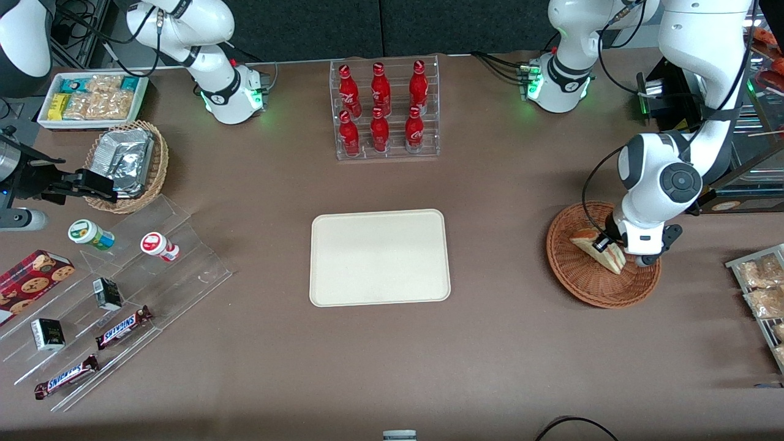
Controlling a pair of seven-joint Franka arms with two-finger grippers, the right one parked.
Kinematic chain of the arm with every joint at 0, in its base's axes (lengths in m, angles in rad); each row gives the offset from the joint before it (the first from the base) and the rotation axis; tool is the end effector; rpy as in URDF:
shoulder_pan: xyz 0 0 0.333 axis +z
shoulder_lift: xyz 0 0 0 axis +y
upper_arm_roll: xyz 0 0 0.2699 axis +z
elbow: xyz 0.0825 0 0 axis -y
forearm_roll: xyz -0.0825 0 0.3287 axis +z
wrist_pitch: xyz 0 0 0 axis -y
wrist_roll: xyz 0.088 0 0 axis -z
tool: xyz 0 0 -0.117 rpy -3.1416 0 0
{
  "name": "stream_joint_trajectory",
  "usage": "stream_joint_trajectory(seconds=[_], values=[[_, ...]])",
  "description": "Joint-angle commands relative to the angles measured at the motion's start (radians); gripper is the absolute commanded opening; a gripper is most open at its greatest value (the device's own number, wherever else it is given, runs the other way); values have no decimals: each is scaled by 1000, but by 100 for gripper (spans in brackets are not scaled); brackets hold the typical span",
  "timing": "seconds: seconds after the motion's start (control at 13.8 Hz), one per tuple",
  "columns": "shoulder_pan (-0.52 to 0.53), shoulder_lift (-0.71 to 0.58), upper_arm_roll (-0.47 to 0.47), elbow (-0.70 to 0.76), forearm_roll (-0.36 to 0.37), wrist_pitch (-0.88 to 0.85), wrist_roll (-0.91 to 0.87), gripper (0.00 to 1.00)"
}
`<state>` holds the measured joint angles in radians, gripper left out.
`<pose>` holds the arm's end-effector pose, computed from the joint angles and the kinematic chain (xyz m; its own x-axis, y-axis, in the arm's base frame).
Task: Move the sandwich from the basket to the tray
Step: 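Close the left gripper on the sandwich and lift it, then carry the sandwich with the left gripper over the cream tray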
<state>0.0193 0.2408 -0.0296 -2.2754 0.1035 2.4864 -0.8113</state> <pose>0.4883 -0.0051 0.2377 0.7529 0.6579 0.0170 0.6576 -0.7510 -0.0597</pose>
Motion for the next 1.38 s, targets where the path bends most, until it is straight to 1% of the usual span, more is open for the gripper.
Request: stream_joint_trajectory(seconds=[0.0,0.15,0.36,0.65,0.87,1.02,1.31], values=[[-12,-50,3,34,16,-113,-13,20],[-28,-86,-3,95,16,-261,-2,20],[-97,-95,-9,196,16,-409,-6,20],[-270,-84,-10,368,2,-581,-16,20],[-422,-26,-13,465,-2,-580,-6,20],[-507,44,-13,526,1,-532,-3,20],[-608,237,-13,710,-1,-465,-3,20]])
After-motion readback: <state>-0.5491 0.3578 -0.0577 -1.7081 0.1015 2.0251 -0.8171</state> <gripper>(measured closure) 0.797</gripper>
